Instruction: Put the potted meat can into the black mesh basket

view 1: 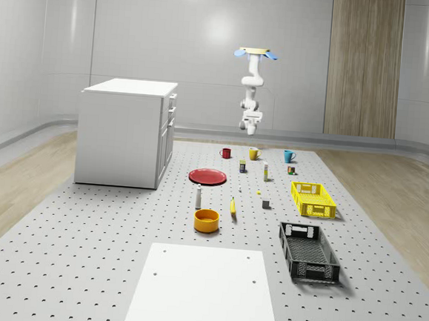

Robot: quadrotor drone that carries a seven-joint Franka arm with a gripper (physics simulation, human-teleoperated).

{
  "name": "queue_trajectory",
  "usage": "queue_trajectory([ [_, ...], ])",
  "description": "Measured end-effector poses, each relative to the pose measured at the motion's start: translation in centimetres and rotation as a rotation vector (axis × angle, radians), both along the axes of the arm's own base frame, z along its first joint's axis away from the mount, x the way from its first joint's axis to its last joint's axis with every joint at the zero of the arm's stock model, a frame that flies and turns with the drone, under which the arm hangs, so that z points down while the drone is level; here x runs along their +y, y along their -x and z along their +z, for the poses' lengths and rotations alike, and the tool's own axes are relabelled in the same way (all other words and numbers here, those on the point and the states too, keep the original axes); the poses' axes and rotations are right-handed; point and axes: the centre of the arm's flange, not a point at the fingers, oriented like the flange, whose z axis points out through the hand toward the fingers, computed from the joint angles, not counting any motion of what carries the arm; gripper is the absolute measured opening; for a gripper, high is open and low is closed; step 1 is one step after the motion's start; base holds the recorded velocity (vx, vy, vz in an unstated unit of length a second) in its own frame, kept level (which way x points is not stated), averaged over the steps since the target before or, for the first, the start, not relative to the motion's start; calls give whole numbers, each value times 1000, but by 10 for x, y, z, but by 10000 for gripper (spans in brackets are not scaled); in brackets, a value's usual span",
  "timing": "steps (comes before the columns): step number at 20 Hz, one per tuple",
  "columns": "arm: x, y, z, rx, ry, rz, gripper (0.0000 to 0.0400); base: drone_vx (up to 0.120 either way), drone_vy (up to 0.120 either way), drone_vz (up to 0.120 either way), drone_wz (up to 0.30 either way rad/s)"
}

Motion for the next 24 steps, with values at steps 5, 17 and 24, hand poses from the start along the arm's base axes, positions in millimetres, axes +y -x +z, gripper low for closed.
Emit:
queue_trajectory([
  [5, 0, 0, 1, -4, 0, 0, 400, 120, -120, 0, 0],
  [17, 0, 1, 2, -13, 3, 0, 400, 120, -87, 0, 0],
  [24, 1, 2, 2, -18, 9, 0, 400, 120, 0, 0, 0],
])
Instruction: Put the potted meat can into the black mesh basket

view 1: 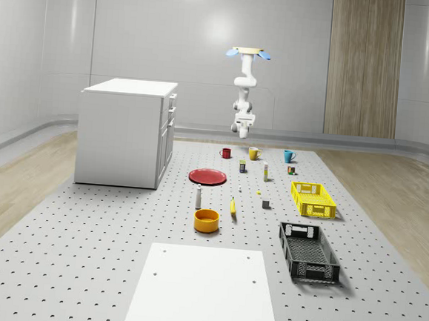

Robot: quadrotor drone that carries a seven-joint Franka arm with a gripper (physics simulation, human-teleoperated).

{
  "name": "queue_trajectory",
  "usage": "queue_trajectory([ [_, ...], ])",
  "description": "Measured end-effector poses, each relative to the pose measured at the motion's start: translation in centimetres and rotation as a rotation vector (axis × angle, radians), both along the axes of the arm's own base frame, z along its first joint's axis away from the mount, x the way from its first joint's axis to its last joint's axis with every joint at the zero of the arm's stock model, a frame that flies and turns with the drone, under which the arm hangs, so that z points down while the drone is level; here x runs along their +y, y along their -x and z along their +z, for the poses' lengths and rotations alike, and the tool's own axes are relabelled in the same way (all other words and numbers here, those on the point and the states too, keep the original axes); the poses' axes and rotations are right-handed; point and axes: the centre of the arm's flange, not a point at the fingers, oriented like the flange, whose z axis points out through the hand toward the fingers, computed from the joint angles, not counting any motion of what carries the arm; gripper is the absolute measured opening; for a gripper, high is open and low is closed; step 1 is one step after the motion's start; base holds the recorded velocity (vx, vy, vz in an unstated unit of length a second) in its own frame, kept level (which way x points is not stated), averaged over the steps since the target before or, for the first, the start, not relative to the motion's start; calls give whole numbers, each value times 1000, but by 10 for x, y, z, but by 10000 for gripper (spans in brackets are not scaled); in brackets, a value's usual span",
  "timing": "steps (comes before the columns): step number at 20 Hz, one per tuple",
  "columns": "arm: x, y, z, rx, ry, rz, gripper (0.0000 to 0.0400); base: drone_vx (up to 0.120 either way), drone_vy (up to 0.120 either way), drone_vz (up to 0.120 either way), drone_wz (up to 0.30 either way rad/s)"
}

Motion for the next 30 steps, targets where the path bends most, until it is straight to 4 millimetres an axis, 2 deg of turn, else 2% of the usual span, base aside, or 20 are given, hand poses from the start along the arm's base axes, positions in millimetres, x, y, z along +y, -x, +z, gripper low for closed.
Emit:
queue_trajectory([
  [13, 7, 1, 0, -10, 71, -2, 400, 120, 0, -15, 0],
  [20, 25, 1, -3, -15, 249, -6, 400, 120, 0, 0, 0],
  [23, 40, 1, -9, -17, 416, -10, 400, 120, 0, -120, 0],
  [26, 62, 1, -23, -18, 681, -17, 400, 120, 0, -120, 0],
  [28, 79, 1, -41, -17, 927, -23, 400, 120, 0, -120, 0],
  [30, 93, 0, -68, -16, 1229, -31, 400, 120, 0, -120, 0],
])
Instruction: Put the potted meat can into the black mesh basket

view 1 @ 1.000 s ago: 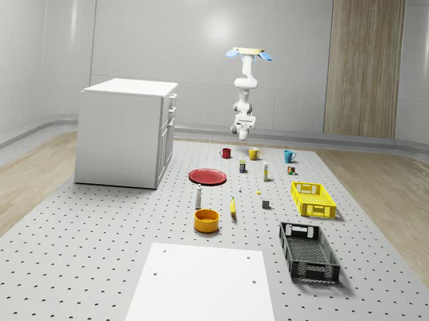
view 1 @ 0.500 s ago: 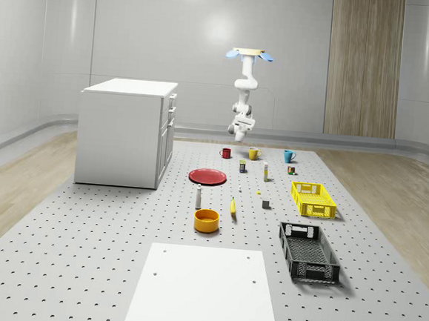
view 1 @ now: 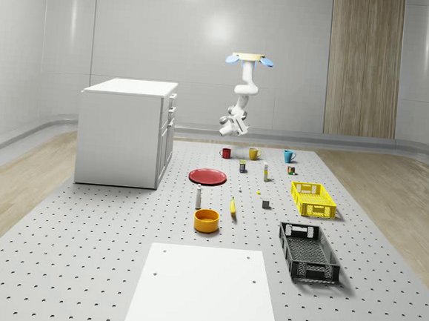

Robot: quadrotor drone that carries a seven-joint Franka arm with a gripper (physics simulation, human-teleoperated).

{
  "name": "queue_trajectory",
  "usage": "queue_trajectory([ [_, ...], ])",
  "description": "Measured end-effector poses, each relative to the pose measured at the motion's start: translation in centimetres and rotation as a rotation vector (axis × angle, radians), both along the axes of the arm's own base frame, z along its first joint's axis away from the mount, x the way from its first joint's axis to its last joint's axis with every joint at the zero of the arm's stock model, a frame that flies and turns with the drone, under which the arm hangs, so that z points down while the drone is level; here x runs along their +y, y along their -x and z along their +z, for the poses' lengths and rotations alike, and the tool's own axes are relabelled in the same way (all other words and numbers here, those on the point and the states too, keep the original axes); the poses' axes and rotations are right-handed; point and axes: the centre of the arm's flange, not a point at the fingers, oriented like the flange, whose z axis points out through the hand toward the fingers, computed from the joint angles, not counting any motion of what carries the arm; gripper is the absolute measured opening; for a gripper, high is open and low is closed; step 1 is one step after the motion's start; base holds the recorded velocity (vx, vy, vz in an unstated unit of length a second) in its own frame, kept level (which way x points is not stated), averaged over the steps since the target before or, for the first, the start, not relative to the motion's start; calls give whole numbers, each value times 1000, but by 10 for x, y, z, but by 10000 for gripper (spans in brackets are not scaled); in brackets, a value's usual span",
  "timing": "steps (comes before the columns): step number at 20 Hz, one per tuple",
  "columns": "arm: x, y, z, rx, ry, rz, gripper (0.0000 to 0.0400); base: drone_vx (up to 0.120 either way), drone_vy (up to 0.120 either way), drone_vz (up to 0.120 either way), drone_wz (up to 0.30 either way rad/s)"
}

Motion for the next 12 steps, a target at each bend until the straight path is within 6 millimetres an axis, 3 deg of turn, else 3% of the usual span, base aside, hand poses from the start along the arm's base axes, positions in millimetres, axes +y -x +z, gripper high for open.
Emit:
queue_trajectory([
  [3, 3, -2, -50, 0, 514, -19, 400, 120, 0, -120, 0],
  [6, -16, -3, -93, 0, 992, -37, 400, 120, 0, -120, 0],
  [9, -42, -4, -116, 1, 1345, -49, 400, 120, 0, -120, 0],
  [12, -62, -4, -126, 3, 1572, -55, 400, 120, 0, -120, 0],
])
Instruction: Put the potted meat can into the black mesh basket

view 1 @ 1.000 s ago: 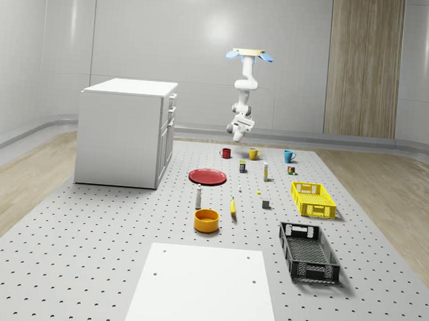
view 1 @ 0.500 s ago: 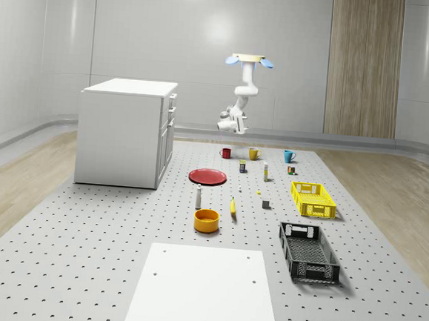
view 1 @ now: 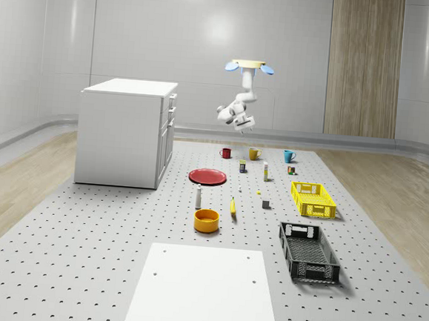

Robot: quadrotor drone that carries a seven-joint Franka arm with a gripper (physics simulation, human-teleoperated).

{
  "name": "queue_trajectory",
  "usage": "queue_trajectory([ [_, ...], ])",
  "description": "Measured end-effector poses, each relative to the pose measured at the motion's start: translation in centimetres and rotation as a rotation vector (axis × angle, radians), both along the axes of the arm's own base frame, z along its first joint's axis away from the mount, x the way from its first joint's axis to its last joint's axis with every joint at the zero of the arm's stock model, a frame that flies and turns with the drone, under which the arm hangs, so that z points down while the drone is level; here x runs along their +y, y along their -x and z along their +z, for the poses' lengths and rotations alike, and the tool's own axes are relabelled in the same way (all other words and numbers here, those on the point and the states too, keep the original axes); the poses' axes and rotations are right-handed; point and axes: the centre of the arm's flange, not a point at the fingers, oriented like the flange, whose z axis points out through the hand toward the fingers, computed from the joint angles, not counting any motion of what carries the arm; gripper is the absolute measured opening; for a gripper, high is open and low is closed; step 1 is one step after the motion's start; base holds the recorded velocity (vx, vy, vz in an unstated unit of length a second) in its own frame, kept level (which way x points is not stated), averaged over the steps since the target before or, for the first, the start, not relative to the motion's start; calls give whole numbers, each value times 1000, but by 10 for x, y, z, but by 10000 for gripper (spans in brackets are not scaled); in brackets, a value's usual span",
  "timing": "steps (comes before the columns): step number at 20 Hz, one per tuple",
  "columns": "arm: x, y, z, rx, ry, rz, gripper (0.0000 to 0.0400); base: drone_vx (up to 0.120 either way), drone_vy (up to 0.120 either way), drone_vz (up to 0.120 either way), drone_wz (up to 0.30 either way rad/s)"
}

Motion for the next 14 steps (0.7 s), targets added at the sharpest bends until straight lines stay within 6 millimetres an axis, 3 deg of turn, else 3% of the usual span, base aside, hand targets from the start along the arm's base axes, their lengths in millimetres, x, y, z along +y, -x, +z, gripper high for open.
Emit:
queue_trajectory([
  [4, -16, 0, -4, 4, 168, -5, 400, 120, -10, -120, 0],
  [10, -26, 0, -6, 7, 274, -8, 400, 120, -120, -120, 0],
  [14, -29, 0, -6, 8, 302, -8, 400, 120, -10, -20, 0],
])
